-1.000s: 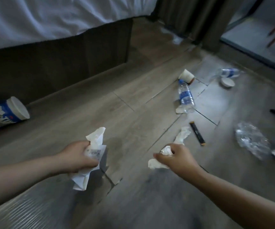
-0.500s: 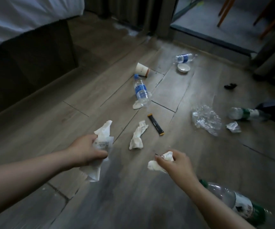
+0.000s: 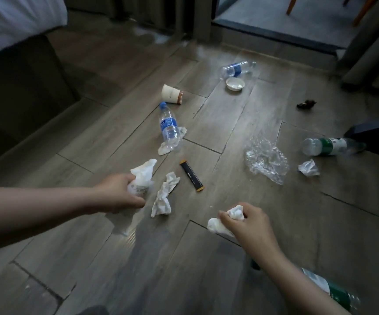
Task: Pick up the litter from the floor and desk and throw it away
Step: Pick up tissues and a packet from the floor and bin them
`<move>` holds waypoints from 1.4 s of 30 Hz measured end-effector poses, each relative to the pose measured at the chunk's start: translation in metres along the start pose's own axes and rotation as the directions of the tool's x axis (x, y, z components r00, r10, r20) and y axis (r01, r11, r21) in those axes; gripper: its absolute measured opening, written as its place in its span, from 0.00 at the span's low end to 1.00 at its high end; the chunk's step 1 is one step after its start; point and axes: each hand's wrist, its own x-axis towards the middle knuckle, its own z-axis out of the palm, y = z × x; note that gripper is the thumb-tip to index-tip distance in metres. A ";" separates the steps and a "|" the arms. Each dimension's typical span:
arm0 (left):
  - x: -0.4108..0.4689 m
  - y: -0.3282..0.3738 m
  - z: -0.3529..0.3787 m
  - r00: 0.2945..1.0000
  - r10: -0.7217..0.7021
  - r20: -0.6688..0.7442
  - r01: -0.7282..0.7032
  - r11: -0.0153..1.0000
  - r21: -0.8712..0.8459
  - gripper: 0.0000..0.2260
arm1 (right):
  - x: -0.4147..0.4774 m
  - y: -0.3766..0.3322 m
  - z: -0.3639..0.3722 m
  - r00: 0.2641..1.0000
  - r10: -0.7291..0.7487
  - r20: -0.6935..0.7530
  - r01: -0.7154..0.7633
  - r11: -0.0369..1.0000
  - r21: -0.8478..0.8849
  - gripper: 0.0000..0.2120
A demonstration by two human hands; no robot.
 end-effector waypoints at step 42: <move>0.121 -0.055 0.072 0.991 0.120 -0.058 -0.124 0.990 -0.066 0.12 | 0.143 -0.004 0.116 1.000 0.008 0.001 -0.006 0.807 -0.591 0.14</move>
